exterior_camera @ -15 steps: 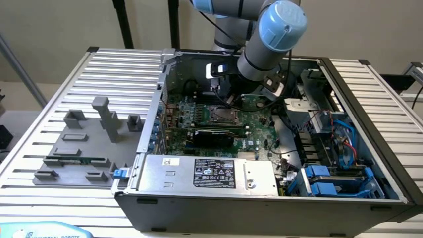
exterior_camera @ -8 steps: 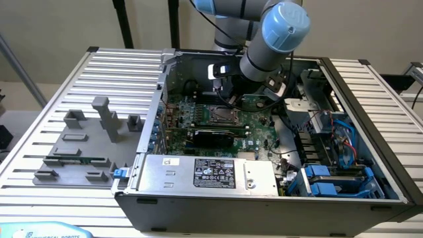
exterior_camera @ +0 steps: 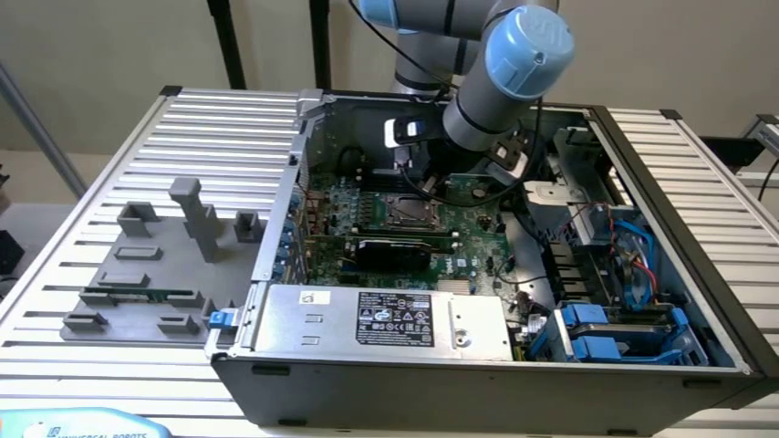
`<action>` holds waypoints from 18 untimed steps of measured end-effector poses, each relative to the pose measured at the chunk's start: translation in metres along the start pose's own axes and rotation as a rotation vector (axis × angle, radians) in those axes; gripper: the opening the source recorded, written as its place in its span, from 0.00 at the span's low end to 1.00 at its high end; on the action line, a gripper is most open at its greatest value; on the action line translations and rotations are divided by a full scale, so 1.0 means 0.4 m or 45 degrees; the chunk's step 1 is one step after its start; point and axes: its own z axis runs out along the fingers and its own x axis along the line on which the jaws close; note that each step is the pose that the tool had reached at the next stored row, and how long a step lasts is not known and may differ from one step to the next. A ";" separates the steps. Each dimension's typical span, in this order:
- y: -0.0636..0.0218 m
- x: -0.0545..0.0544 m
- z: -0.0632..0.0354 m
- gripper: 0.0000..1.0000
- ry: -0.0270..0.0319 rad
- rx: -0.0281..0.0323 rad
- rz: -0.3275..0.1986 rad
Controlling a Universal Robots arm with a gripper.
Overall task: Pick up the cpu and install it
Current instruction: 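Install the first cpu locking lever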
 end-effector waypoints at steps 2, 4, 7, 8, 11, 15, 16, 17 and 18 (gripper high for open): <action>0.000 0.000 0.000 0.11 0.0035 0.0028 -0.003; 0.000 0.000 0.000 0.11 0.0044 0.0037 -0.005; -0.001 0.000 -0.005 0.11 0.0044 0.0040 -0.006; -0.001 0.000 -0.007 0.11 0.0044 0.0041 -0.006; -0.003 0.000 -0.017 0.11 0.0043 0.0044 -0.005; -0.005 -0.006 -0.034 0.11 0.0056 0.0051 -0.006; -0.005 -0.009 -0.038 0.11 0.0059 0.0052 -0.006; -0.005 -0.013 -0.041 0.11 0.0059 0.0053 -0.006; -0.005 -0.018 -0.044 0.11 0.0061 0.0053 -0.006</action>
